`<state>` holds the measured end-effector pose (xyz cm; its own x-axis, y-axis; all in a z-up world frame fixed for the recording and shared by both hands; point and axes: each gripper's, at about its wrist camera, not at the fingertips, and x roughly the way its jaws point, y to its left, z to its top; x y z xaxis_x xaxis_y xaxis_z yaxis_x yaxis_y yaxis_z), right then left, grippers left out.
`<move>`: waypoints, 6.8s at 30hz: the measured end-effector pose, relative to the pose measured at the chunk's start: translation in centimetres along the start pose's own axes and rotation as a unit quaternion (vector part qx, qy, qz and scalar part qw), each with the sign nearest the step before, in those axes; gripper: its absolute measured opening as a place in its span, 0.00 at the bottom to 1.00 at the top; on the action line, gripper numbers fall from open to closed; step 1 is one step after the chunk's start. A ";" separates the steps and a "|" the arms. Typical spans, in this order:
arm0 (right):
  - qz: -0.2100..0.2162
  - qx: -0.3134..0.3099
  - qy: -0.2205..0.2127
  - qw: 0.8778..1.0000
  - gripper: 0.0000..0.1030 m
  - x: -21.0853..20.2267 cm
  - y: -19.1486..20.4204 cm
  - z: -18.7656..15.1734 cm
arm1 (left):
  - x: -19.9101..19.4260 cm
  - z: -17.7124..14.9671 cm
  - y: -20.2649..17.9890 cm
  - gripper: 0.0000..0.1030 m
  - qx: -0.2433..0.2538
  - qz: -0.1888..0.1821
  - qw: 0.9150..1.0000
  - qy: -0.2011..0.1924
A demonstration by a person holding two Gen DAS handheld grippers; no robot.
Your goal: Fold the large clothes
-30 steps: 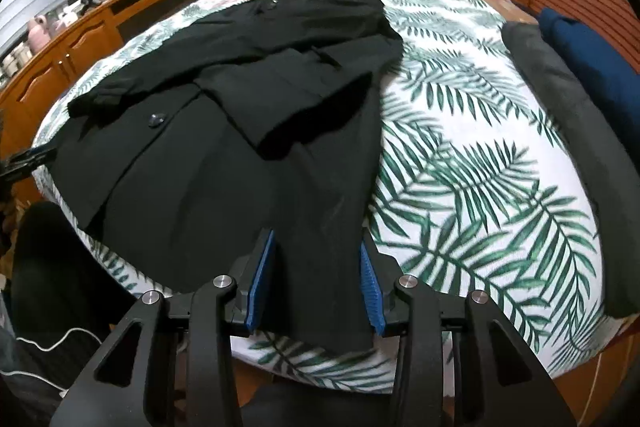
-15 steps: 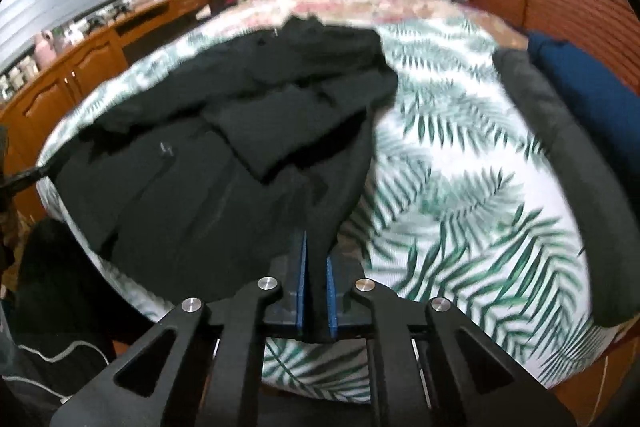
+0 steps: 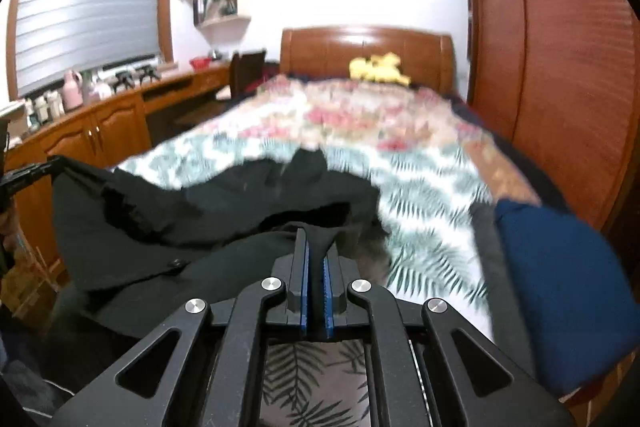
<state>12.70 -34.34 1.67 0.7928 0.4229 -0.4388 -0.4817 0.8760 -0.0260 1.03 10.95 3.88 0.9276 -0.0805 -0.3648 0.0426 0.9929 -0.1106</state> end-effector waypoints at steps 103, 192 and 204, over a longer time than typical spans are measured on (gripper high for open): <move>0.060 -0.053 0.186 0.979 0.48 27.2 8.9 -9.6 | 21.2 -8.1 -7.7 0.35 0.054 -0.079 0.987 0.128; 0.009 0.162 0.091 0.983 0.15 18.9 -4.9 -9.0 | 22.9 -10.0 -12.1 0.37 0.084 -0.117 0.976 0.165; -0.073 0.186 0.070 0.977 0.13 13.6 -8.6 -8.5 | 19.0 -7.7 -9.8 0.37 0.065 -0.129 0.982 0.121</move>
<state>24.51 -38.11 -11.68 0.7710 0.2746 -0.5746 -0.1783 0.9593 0.2192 15.39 -0.95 -9.10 0.7650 -0.3333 -0.5511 0.3260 0.9384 -0.1150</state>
